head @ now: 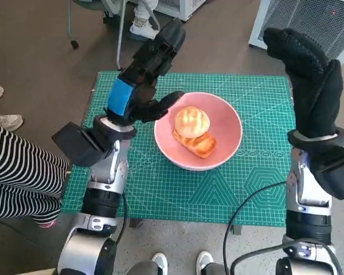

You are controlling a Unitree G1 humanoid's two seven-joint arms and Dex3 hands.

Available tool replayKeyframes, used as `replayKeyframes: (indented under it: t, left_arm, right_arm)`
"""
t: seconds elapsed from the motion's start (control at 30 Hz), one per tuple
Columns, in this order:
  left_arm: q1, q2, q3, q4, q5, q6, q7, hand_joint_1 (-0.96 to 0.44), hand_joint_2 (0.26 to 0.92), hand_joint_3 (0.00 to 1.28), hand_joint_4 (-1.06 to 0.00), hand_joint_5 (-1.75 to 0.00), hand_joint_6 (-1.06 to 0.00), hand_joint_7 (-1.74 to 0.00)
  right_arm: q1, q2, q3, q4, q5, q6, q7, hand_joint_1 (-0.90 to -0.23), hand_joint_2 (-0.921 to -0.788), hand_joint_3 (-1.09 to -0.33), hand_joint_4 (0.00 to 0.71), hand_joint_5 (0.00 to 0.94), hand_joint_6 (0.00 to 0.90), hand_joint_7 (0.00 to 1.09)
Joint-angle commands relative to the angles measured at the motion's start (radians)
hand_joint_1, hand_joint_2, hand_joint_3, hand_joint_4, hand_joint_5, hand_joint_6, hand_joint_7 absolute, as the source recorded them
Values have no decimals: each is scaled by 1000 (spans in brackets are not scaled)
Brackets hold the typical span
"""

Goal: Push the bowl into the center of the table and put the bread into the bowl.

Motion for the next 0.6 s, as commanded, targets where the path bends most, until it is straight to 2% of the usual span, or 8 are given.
replayKeyframes:
  t: [0.03, 0.6]
  left_arm:
    - [-3, -7, 6, -28, -2, -12, 8, -559, 921, 331, -151, -2, -247, -2]
    - [-2, -17, 35, 4, -18, -64, 14, -571, 921, 316, -153, -4, -248, -6]
  right_arm:
    - [3, 0, 4, 15, -9, 15, -8, -722, -921, -752, 169, 4, 0, 568]
    - [7, 17, 9, 41, 0, 4, -5, -723, -921, -755, 167, 2, -1, 565]
